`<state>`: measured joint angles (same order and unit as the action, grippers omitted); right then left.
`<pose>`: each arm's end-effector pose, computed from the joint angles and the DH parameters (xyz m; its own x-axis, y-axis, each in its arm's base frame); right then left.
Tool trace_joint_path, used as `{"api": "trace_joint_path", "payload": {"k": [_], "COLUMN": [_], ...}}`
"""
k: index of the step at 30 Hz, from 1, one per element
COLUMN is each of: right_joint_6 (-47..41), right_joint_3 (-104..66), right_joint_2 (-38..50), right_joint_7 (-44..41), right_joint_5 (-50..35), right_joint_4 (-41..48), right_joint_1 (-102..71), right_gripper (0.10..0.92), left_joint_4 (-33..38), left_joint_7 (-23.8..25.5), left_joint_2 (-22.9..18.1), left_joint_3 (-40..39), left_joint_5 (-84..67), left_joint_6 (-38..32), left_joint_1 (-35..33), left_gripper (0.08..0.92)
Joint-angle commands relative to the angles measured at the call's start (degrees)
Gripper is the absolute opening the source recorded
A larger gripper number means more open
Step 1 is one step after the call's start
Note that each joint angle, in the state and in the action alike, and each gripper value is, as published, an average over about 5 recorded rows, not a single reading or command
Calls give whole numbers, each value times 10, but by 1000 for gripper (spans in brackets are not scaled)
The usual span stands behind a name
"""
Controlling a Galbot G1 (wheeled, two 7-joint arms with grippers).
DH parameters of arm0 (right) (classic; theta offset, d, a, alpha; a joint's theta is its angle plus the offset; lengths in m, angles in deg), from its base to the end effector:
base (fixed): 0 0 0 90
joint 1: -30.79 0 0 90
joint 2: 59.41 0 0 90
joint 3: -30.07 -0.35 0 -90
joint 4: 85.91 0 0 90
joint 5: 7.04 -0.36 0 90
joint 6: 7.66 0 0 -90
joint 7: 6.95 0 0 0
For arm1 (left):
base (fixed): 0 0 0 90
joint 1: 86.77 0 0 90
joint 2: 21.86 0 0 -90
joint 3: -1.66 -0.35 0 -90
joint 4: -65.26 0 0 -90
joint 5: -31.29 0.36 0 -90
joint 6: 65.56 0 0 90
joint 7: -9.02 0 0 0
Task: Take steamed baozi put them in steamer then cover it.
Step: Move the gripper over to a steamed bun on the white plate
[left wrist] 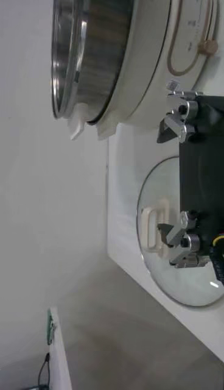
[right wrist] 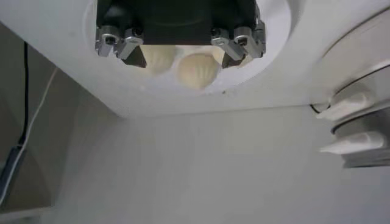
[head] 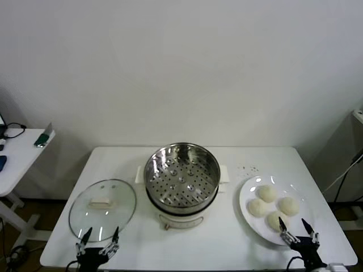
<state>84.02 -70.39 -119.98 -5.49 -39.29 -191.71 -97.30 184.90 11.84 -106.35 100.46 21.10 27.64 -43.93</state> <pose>0.1518 -0.1786 -0.3585 -0.9523 0.0444 0.3020 0.0485 0.9988 0.0059 0.0881 0.0642 -0.3400 -0.9400 -0.0346 0.3394 -0.0402 0.9991 -0.0094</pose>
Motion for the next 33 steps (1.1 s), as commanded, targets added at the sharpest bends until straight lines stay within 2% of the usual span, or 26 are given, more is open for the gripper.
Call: {"api": "trace_joint_path", "payload": {"k": [1,6,9,13,16,24,28,33], "right_joint_6": [-160,-244,-253,-208,-149,-26,-14,-31], "right_joint_3": [-26,35,121,276,410,860,1050,1153], "right_joint_2": [81,213,311,410,451,447,404,348], "right_joint_7": [-34,-154,-239,-371,-460,-626,-653,-648], "right_joint_5": [72,121,142,210,252,285,280,247], "right_joint_4": [-2,49,83,132,175,283,319,350], "right_joint_1": [136,262,330,460,583,995,1162,1223], "right_gripper": [823,823,823,823,823,823,823,823], "left_joint_4": [-1,-2,-3,-1,3,5,4,1], "left_joint_7": [1,1,1,2,3,5,5,5], "left_joint_2": [3,5,9,9,9,8,5,5], "left_joint_3": [-7,-15,-19,-22,-23,-24,-23,-24], "left_joint_5": [1,0,1,1,1,3,4,3], "left_joint_6": [1,0,0,0,0,-3,-4,-6], "left_joint_1": [7,11,15,19,19,16,14,15], "left_gripper": [823,823,823,823,823,823,823,823]}}
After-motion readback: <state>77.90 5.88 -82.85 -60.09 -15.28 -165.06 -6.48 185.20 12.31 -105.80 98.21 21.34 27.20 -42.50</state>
